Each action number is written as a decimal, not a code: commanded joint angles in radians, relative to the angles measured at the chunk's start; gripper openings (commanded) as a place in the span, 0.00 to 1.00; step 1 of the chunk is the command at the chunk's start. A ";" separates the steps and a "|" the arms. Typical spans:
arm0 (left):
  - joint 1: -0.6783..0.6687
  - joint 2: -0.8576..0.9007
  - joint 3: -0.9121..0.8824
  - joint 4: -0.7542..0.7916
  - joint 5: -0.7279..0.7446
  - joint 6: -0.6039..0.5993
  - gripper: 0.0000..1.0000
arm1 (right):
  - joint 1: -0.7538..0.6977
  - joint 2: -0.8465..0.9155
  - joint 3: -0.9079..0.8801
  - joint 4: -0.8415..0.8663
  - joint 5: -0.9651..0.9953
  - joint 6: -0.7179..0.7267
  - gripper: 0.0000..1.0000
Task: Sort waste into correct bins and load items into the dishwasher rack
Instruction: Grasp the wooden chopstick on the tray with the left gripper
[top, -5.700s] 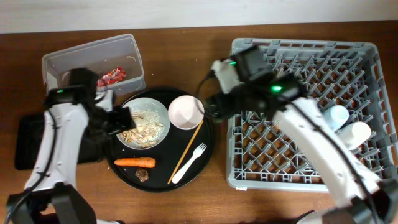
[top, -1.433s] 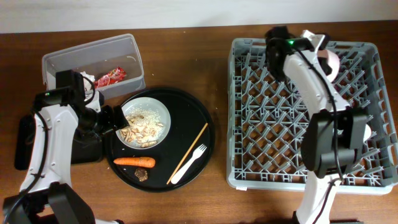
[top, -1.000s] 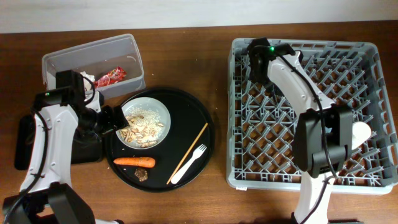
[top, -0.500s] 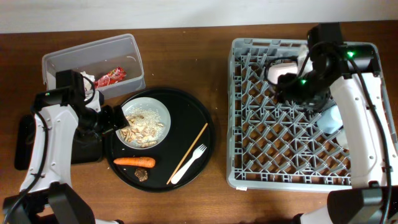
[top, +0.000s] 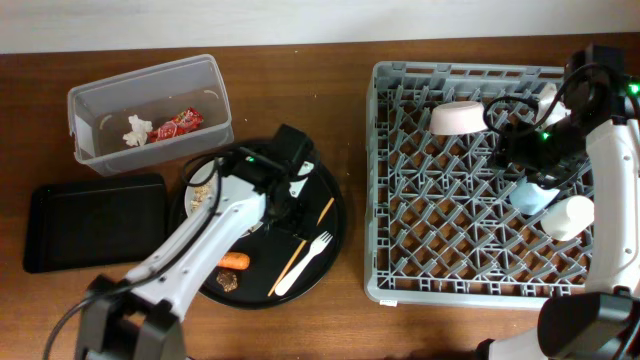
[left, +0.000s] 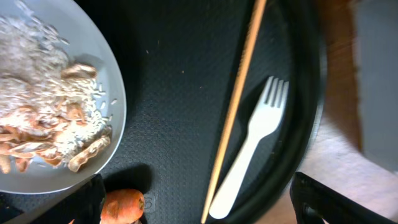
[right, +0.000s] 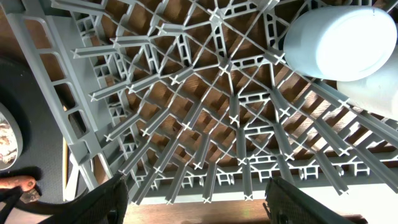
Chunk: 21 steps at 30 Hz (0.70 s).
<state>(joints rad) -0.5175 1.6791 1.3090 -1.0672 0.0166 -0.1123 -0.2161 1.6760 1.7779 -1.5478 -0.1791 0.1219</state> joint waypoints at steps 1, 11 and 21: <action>-0.008 0.106 -0.005 -0.003 -0.050 0.016 0.84 | 0.000 -0.010 -0.002 0.000 -0.011 -0.010 0.74; -0.017 0.169 -0.062 0.016 -0.008 0.016 0.68 | 0.000 -0.010 -0.002 0.005 -0.008 -0.010 0.74; -0.019 0.171 -0.225 0.233 0.073 0.016 0.68 | 0.000 -0.010 -0.002 0.003 -0.008 -0.010 0.74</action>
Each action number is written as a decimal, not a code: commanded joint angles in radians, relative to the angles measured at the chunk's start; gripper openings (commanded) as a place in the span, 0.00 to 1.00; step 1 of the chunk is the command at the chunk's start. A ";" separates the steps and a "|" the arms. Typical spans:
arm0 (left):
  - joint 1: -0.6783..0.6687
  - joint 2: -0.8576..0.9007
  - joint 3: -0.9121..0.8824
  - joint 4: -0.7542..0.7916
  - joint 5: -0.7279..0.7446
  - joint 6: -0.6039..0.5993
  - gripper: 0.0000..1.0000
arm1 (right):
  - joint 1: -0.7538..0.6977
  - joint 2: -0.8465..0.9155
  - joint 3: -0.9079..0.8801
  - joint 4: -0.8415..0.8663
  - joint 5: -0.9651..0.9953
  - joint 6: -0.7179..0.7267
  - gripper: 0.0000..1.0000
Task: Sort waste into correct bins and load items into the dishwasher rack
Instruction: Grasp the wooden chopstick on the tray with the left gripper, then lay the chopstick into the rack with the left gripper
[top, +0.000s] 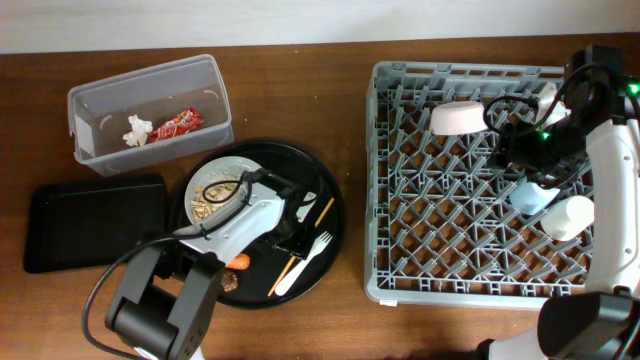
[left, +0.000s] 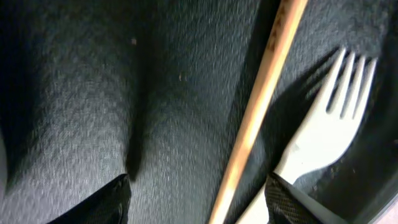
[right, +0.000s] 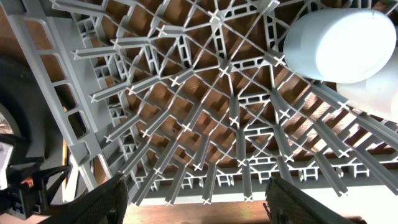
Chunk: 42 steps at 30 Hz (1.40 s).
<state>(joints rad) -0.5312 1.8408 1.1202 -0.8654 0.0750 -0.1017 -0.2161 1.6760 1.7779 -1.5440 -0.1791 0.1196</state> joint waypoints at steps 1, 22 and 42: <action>-0.006 0.009 -0.045 0.044 0.015 0.005 0.66 | 0.000 -0.010 -0.002 -0.002 -0.008 -0.008 0.74; -0.005 -0.109 0.269 -0.148 0.122 0.005 0.00 | 0.000 -0.010 -0.002 -0.004 -0.007 -0.008 0.74; -0.263 -0.010 0.288 0.245 0.278 -0.591 0.00 | -0.281 -0.009 -0.002 -0.050 0.071 0.072 0.28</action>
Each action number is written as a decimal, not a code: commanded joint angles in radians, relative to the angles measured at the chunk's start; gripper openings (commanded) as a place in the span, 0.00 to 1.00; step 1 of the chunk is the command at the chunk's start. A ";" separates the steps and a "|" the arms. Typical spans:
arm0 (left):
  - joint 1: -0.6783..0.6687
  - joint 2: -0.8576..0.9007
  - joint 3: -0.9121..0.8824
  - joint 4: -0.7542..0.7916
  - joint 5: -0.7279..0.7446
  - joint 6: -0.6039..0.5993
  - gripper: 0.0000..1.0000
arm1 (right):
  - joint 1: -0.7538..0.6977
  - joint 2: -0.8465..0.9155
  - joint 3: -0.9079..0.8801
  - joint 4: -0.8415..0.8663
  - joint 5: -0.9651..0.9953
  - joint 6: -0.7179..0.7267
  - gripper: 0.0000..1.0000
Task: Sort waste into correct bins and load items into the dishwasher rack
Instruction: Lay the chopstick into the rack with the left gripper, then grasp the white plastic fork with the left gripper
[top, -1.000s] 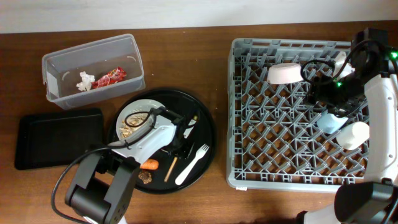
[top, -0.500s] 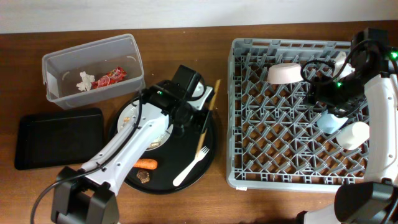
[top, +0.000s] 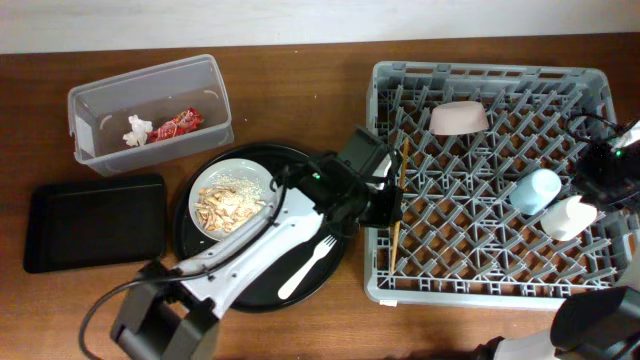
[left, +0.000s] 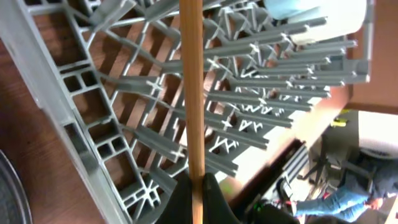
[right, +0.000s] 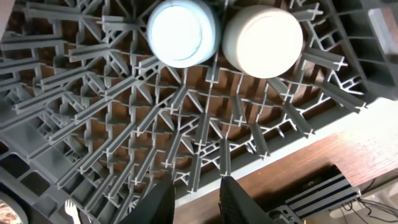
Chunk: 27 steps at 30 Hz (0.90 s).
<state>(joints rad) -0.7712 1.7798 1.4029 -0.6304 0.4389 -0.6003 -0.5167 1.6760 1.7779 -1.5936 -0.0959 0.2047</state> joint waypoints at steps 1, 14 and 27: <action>-0.028 0.067 0.005 0.010 -0.103 -0.092 0.00 | 0.019 -0.009 -0.002 0.000 -0.013 -0.013 0.28; 0.100 -0.069 0.028 -0.198 -0.270 0.130 0.53 | 0.019 -0.009 -0.002 0.001 -0.013 -0.013 0.29; 0.200 -0.107 -0.237 -0.397 -0.297 0.258 0.61 | 0.019 -0.009 -0.002 0.003 -0.013 -0.013 0.29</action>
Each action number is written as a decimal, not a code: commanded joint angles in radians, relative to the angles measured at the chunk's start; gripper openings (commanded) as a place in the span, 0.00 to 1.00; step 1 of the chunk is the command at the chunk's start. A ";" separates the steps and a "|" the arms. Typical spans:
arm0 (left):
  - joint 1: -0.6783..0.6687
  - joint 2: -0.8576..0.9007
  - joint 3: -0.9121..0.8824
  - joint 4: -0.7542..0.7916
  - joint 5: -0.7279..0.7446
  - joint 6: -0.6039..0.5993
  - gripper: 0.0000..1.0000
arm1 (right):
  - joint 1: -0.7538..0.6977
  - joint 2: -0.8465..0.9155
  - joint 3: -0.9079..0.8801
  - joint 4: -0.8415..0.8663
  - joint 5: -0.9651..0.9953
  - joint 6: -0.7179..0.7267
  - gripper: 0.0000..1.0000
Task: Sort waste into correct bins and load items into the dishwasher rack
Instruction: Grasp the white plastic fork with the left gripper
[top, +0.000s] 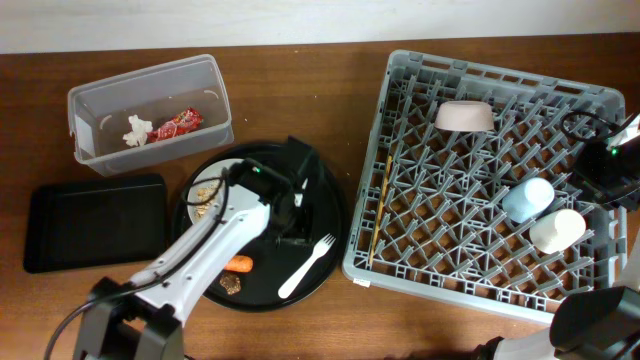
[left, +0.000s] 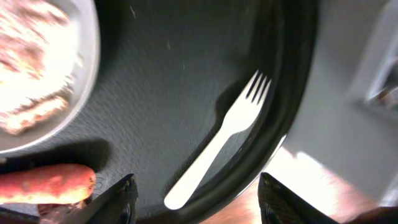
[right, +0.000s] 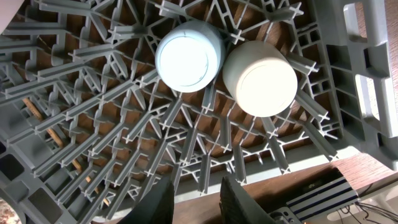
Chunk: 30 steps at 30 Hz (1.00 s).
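The wooden chopstick lies in the left part of the grey dishwasher rack. My left gripper hangs open and empty over the round black tray. In the left wrist view its gripper is above the white plastic fork. A carrot piece and a plate of rice scraps lie to the left. My right gripper is over the rack's right side, jaws a little apart, holding nothing. It is near a blue cup and a white cup.
A clear bin with a red wrapper and crumpled paper stands at the back left. A black rectangular tray lies left of the round tray. A pink bowl sits in the rack's back. The rack lies skewed on the table.
My left gripper let go of the chopstick, which now lies in the rack, and is back over the round tray, open above the fork. The rack has turned askew.
At first my left gripper was open above the chopstick and fork on the round tray. Then it was down at the chopstick, then shut on it over the rack's left edge. Now the chopstick rests in the rack. My right gripper moved to the rack's right side, jaws narrower.
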<state>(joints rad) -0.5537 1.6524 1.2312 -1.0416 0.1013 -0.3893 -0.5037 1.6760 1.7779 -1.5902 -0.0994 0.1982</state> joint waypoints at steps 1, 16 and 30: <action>-0.023 0.023 -0.089 0.026 0.041 0.047 0.61 | 0.006 -0.009 -0.002 0.000 -0.010 -0.007 0.29; -0.116 0.104 -0.323 0.298 -0.016 0.047 0.22 | 0.006 -0.009 -0.002 -0.003 -0.010 -0.007 0.29; -0.103 0.088 -0.012 0.061 -0.019 0.048 0.00 | 0.006 -0.009 -0.002 -0.004 -0.010 -0.007 0.29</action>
<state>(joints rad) -0.6617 1.7504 1.1179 -0.9512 0.0853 -0.3397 -0.5037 1.6760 1.7779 -1.5940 -0.0994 0.1986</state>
